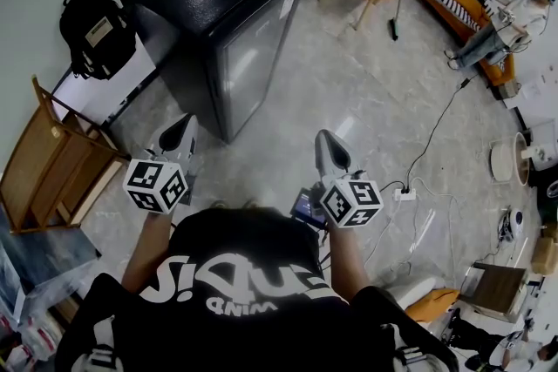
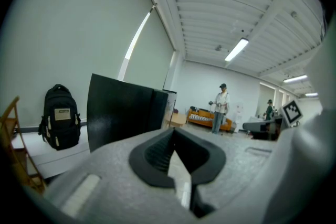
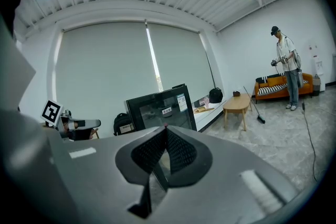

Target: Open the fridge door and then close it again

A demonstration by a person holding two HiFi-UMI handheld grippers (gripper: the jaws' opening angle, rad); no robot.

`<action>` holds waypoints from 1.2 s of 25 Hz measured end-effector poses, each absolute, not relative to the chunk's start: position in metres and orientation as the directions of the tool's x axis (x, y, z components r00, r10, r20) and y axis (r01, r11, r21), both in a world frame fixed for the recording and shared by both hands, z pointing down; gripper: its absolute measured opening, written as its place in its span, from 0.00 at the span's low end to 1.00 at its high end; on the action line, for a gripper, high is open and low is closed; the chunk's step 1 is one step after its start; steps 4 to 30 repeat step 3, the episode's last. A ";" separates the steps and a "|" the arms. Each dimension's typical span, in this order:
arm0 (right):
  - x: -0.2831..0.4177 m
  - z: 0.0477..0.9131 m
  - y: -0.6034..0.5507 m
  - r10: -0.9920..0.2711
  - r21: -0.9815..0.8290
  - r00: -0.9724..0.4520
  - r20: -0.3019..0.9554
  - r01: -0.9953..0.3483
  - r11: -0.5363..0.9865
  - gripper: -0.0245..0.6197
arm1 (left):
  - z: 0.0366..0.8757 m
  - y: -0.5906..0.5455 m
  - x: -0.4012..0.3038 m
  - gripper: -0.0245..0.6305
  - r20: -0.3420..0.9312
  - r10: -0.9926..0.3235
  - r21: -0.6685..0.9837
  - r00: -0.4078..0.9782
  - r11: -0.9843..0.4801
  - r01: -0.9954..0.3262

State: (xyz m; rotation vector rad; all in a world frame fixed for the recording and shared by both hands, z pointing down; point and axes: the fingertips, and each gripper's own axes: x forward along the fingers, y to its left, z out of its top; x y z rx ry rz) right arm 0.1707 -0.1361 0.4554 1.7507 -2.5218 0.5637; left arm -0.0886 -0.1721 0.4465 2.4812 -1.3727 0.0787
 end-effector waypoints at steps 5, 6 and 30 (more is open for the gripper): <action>0.175 0.456 -0.137 -0.904 -0.279 -0.364 0.222 -0.912 0.299 0.03 | 0.449 -0.171 -0.088 0.04 0.196 -0.818 0.243 0.541 -0.494 -0.835; 0.175 0.456 -0.137 -0.904 -0.279 -0.364 0.222 -0.912 0.299 0.03 | 0.449 -0.171 -0.088 0.04 0.196 -0.818 0.243 0.541 -0.494 -0.835; 0.175 0.456 -0.137 -0.904 -0.279 -0.364 0.222 -0.912 0.299 0.03 | 0.449 -0.171 -0.088 0.04 0.196 -0.818 0.243 0.541 -0.494 -0.835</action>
